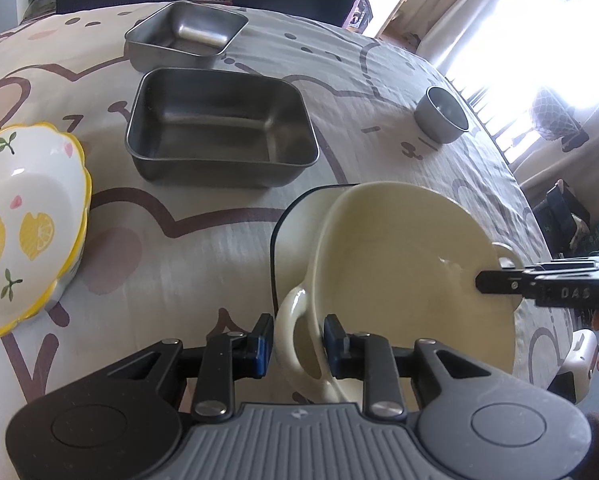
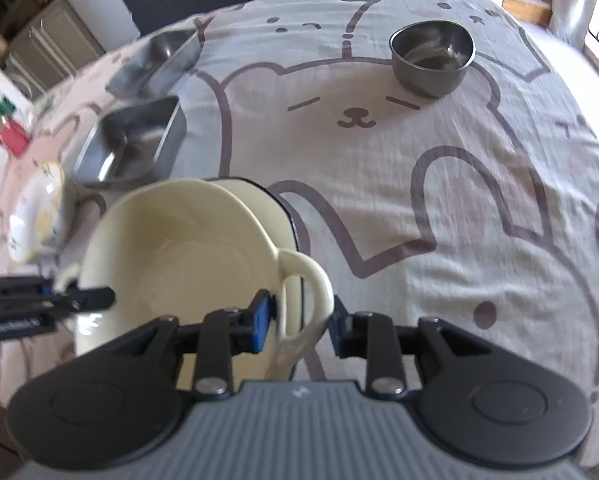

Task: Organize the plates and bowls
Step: 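Lower the cream bowl by its handles onto the white plate with both grippers, then open both grippers and release the cream bowl handles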

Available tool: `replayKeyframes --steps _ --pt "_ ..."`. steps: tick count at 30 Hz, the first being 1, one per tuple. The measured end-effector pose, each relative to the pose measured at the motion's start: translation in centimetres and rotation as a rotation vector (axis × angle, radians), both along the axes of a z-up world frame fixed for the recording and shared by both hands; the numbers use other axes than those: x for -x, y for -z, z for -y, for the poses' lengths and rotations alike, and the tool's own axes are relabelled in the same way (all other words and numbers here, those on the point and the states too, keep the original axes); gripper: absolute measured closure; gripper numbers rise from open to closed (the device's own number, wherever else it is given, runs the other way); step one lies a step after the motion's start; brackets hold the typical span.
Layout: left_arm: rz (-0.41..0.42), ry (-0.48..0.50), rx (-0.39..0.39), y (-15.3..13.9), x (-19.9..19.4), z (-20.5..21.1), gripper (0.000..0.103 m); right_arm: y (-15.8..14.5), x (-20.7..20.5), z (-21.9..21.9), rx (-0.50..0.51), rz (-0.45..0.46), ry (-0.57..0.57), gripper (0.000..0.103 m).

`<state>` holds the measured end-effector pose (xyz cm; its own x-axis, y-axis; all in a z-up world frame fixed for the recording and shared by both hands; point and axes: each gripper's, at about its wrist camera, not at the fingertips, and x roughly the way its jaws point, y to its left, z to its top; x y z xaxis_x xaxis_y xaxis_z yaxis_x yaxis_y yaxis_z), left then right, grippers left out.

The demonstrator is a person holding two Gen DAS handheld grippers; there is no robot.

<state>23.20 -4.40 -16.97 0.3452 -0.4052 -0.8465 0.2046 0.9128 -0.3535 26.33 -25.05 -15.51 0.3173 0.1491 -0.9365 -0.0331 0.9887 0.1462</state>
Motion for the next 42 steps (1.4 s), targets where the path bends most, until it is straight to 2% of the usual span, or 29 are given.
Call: replayKeyframes --steps 2,33,35,37,38,40,42 --pt "0.008 0.01 -0.014 -0.1 0.0 0.2 0.073 0.2 0.0 -0.3 0.033 -0.006 -0.015 0.064" --pt "0.015 0.01 -0.07 -0.6 -0.2 0.7 0.071 0.7 -0.3 -0.7 0.062 0.013 -0.054 0.062" --pt "0.016 0.013 -0.08 -0.6 -0.1 0.8 0.065 0.6 -0.2 -0.8 0.067 0.019 -0.063 0.06" --pt "0.005 0.02 -0.07 -0.3 0.0 0.9 0.051 0.7 -0.1 -0.6 0.065 0.019 -0.07 0.057" --pt "0.0 0.023 -0.061 -0.2 0.0 1.0 0.047 0.7 0.0 -0.6 0.065 0.021 -0.071 0.054" --pt "0.005 0.043 -0.053 -0.3 0.3 1.3 0.027 0.5 0.4 -0.5 0.059 0.033 -0.081 0.049" --pt "0.031 0.06 -0.068 -0.5 0.7 1.6 0.016 0.4 0.8 -0.7 0.077 0.051 -0.09 0.037"
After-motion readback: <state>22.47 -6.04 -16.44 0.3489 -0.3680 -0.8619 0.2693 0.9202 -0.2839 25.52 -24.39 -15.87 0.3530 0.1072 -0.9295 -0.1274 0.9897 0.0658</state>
